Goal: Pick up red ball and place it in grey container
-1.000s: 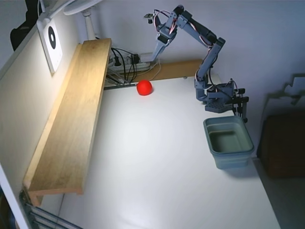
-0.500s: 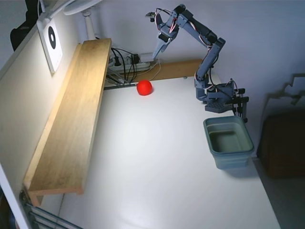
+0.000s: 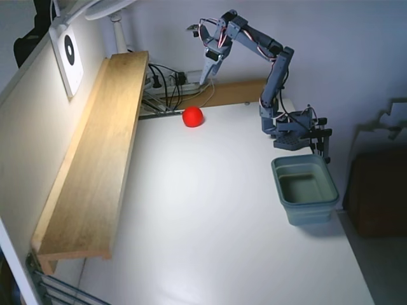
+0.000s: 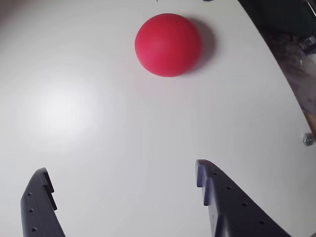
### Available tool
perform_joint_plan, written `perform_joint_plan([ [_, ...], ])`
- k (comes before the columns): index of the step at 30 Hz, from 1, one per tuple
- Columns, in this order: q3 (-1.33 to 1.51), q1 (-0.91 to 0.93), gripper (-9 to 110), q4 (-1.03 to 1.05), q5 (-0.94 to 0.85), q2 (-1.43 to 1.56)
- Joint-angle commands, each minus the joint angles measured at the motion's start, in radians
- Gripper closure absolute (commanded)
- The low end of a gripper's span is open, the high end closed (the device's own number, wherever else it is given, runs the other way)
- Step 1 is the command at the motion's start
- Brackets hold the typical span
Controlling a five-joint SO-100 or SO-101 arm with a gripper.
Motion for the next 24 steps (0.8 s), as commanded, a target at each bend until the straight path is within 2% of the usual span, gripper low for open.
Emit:
perform_joint_plan([
  [1, -0.064, 0.028, 63, -0.023, 0.003, -0.033],
  [13, -0.257, 0.028, 63, -0.073, 0.003, -0.276],
  [24, -0.584, 0.028, 63, -0.037, 0.003, -0.567],
])
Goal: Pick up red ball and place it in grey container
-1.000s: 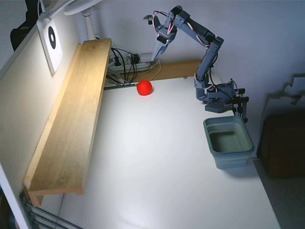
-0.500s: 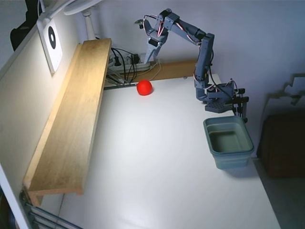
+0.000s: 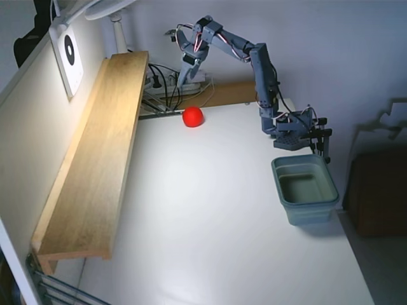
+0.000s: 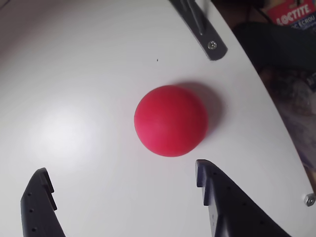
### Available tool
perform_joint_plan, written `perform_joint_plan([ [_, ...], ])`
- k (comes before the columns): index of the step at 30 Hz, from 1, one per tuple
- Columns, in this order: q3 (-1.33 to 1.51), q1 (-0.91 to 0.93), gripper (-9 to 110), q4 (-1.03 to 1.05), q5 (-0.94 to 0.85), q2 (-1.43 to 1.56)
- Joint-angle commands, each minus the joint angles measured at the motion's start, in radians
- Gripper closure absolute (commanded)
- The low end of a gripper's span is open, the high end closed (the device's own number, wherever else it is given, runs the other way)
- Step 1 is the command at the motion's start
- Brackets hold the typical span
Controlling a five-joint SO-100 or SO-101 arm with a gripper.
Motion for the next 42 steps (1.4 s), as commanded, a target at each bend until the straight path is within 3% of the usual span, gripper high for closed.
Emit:
perform_joint_plan([
  [1, -0.074, 0.028, 63, 0.018, 0.002, -0.002],
  [28, 0.679, 0.028, 63, -0.544, 0.002, 0.189],
  [42, 0.679, 0.161, 63, -0.544, 0.002, 0.189],
])
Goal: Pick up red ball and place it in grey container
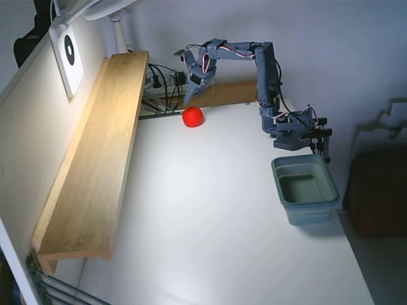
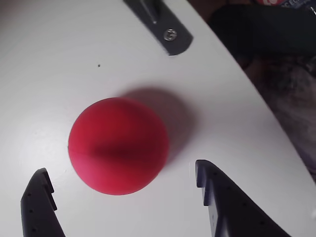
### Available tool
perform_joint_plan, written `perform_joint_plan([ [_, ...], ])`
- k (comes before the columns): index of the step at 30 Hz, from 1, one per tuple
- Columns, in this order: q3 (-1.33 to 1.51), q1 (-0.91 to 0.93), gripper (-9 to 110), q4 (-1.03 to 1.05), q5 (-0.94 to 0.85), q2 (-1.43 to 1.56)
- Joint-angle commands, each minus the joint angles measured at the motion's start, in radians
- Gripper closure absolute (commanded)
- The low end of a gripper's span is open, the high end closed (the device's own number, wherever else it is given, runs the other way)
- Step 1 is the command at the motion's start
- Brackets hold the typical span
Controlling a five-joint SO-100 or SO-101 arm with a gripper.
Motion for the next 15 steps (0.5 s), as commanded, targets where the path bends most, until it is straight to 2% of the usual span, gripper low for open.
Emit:
perform_joint_plan([
  [1, 0.003, 0.037, 63, -0.001, 0.002, 0.058],
  [15, -0.011, -0.028, 63, -0.001, 0.002, 0.046],
])
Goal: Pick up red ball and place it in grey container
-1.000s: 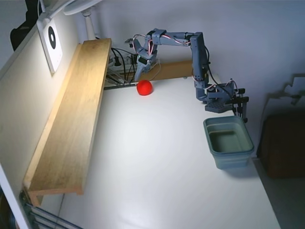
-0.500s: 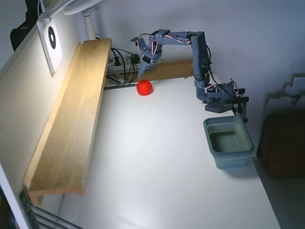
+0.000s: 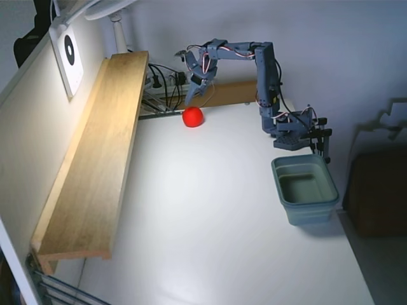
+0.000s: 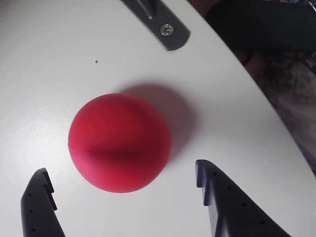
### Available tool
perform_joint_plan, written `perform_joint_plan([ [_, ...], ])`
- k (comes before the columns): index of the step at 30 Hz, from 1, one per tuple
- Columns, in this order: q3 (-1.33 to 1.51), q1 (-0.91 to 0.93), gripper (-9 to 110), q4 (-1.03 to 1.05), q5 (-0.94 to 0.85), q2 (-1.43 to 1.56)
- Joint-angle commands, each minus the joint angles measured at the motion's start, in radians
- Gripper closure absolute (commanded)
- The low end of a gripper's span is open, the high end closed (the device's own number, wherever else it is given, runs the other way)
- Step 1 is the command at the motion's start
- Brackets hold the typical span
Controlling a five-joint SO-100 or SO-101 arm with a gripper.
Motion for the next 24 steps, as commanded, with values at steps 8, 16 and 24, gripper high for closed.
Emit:
perform_joint_plan([
  [8, -0.018, -0.013, 63, -0.001, 0.002, 0.046],
  [16, -0.027, -0.019, 63, -0.002, 0.002, 0.036],
  [24, 0.010, -0.019, 63, -0.033, 0.002, 0.042],
])
